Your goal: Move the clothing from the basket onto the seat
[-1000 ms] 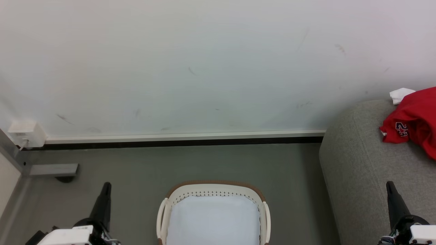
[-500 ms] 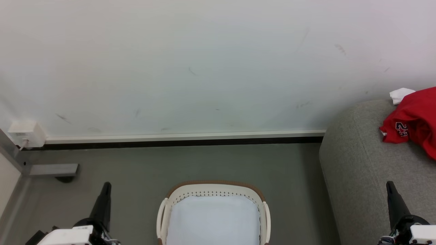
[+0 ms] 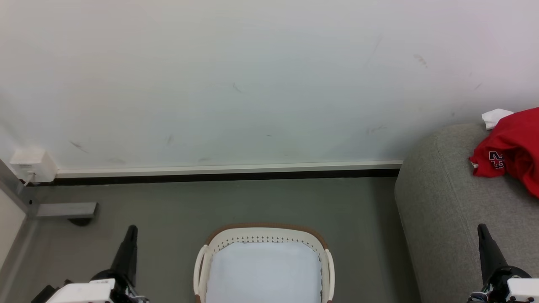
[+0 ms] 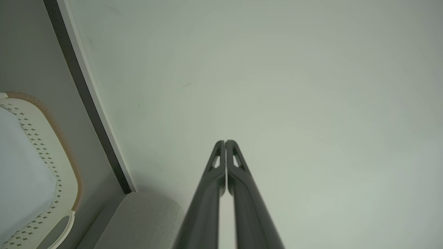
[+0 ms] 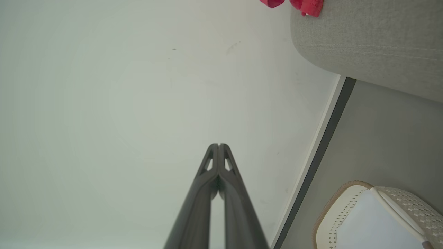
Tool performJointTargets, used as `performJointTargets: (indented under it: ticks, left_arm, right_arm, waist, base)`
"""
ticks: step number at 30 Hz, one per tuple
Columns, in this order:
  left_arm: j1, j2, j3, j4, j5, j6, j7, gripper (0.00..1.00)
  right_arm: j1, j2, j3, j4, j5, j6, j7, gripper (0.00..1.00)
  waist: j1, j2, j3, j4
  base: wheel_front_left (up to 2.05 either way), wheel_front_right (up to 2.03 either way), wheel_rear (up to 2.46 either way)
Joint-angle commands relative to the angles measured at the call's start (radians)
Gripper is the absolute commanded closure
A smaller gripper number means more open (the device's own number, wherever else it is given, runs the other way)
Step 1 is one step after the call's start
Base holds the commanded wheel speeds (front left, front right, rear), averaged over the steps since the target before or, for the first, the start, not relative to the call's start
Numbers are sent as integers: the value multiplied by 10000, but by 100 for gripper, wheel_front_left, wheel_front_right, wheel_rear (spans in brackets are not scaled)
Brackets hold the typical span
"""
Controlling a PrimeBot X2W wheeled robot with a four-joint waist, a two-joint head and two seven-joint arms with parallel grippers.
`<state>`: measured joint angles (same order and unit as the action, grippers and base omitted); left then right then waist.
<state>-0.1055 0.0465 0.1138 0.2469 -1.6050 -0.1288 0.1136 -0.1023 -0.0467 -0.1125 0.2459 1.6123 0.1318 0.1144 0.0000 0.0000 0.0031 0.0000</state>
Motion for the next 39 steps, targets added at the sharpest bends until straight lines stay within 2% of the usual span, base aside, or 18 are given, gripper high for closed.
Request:
performJointTargets:
  ticks: [1, 39]
  left_arm:
    - [-81, 71, 12, -30, -145, -41, 44, 100]
    - [-80, 71, 11, -32, -146, -41, 43, 100]
  right_arm:
    - [-123, -68, -40, -40, 15, -21, 29, 100]
    - [-123, -68, -39, -40, 15, -21, 28, 100]
  waist:
    - [0, 0, 0, 0]
    - [0, 0, 0, 0]
  base:
    - [0, 0, 0]
    - [0, 0, 0]
